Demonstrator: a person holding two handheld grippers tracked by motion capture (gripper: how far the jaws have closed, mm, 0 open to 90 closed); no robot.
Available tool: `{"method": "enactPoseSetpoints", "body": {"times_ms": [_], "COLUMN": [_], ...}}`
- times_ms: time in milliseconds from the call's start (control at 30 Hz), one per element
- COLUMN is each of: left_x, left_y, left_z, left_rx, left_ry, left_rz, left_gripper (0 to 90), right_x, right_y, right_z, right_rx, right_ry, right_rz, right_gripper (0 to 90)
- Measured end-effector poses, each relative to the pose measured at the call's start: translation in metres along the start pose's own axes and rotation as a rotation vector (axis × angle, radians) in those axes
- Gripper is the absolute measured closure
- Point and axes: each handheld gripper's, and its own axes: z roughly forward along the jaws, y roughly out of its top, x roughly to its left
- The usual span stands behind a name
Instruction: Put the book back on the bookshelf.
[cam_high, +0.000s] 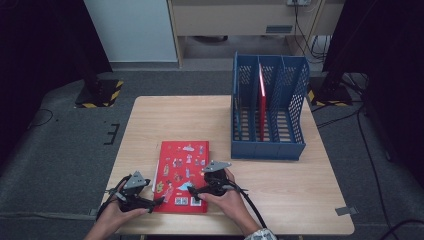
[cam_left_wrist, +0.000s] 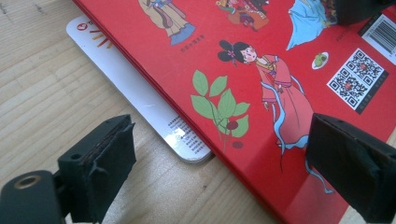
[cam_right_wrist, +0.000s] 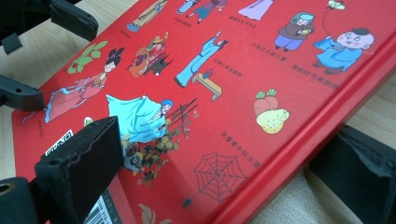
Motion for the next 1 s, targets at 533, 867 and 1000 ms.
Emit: {"method": "enactPoseSetpoints", "body": {"times_ms": [533, 867, 1000], "left_x": [0.045, 0.06, 0.058], "left_y": [0.019, 0.024, 0.024], "left_z": [0.016, 0.032, 0.036], "left_rx": [-0.093, -0.094, -0.097], "left_ry": [-0.014, -0.088, -0.141], "left_rz": [-0.111, -0.115, -0.099], "left_gripper": [4.2, 4.5, 5.2], "right_x": [0.0, 0.0, 0.0], "right_y": [0.0, 0.0, 0.0], "right_z": [0.0, 0.0, 0.0], "right_rx": [-0.007, -0.012, -0.012], "right_ry": [-0.007, -0.01, -0.01], "right_rz": [0.013, 0.015, 0.016], "right_gripper": [5.4, 5.7, 5.8]}}
